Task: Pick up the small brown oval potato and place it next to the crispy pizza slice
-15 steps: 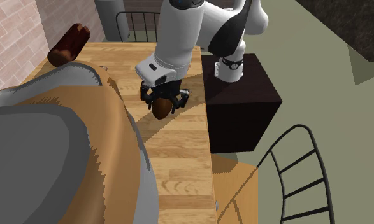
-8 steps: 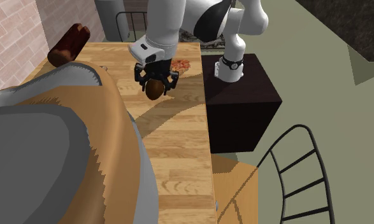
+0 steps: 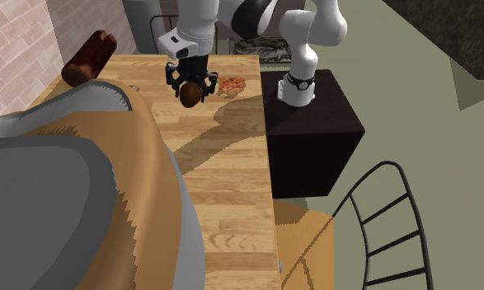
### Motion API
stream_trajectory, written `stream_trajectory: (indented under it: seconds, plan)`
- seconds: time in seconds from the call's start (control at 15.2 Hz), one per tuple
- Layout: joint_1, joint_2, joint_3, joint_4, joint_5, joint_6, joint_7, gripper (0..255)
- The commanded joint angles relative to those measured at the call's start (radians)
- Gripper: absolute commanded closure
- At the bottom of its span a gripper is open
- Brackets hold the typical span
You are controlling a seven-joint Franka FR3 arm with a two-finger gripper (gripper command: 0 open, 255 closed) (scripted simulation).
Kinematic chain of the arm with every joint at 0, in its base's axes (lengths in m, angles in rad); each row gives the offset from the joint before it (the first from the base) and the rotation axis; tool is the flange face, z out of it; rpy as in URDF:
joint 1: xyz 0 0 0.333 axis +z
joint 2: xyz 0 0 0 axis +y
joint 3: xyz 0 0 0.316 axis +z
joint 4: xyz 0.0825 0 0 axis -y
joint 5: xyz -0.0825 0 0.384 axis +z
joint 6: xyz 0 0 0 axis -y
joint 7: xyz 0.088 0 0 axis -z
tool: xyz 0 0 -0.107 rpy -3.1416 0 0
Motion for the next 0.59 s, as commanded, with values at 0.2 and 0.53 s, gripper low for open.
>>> stream_trajectory:
  seconds: [0.2,0.53]
  plan:
    - [-0.056,-0.066,-0.063,-0.068,-0.027,0.031,-0.099,255]
    - [-0.112,-0.109,-0.134,-0.108,-0.045,0.058,-0.21,255]
